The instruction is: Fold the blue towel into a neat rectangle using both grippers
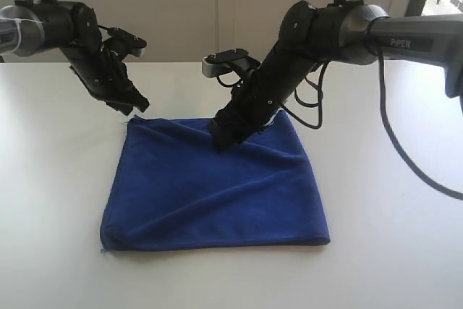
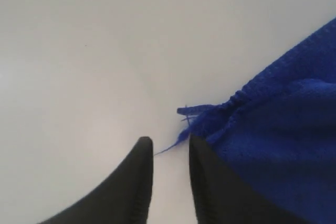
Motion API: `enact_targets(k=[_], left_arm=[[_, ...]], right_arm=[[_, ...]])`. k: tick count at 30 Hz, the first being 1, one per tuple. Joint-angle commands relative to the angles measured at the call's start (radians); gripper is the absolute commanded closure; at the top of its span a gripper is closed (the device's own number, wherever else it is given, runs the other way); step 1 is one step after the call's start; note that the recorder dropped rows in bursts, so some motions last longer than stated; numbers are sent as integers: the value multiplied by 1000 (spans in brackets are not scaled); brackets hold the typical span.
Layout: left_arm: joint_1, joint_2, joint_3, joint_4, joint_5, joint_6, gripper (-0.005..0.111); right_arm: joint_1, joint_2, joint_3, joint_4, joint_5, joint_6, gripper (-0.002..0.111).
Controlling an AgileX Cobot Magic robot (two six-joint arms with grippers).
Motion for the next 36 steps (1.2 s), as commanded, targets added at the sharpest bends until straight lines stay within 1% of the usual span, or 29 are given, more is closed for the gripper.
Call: enact_targets(k=[1, 4, 6, 7, 8, 9, 11, 13, 14, 15, 16, 20, 23, 26, 29, 31, 33, 36], left_arm=[[5, 5, -3, 94, 27, -75, 61], [5, -36, -3, 112, 47, -105, 61], [2, -74, -3, 102, 92, -121, 61], [2, -96, -3, 59, 133, -130, 62], [0, -120, -3, -14, 216, -111, 65], [0, -131, -3, -72, 284, -73, 69], [-3, -143, -1, -211, 430, 48, 81], [-3, -143, 12, -369, 515, 128, 94], [-3, -143, 30, -454, 554, 200, 104], [-4, -143, 46, -513, 554, 238, 107], [-10, -143, 66, -531, 554, 248, 107], [-26, -143, 164, -514, 554, 244, 107], [-26, -157, 250, -512, 554, 244, 107], [-26, -201, 347, -469, 554, 244, 107], [-26, -255, 443, -460, 551, 244, 107], [-26, -285, 508, -458, 476, 244, 107], [-26, -309, 577, -465, 429, 248, 107], [-26, -338, 666, -468, 395, 255, 107]], right_arm=[[-8, -13, -6, -32, 9, 3, 62], [-26, -15, -14, -48, 5, 3, 62], [-48, -15, -30, -48, 9, 7, 62], [-64, -15, -41, -48, 9, 13, 62], [-87, -15, -54, -48, 11, 23, 62], [-102, -15, -63, -48, 16, 23, 62], [-125, -15, -77, -48, 26, 23, 62], [-146, -15, -84, -48, 38, 23, 62], [-155, -15, -86, -48, 43, 23, 62], [-161, -15, -86, -50, 45, 23, 62], [-168, -15, -86, -50, 50, 23, 62], [-178, -15, -86, -59, 80, 20, 62], [-178, -15, -86, -59, 85, 0, 62], [-178, -15, -86, -59, 73, -1, 62], [-178, -15, -86, -59, 65, -1, 62], [-178, -15, -86, -59, 53, -1, 62], [-178, -15, -86, -59, 46, -1, 62], [-178, -15, -86, -59, 44, -1, 62]])
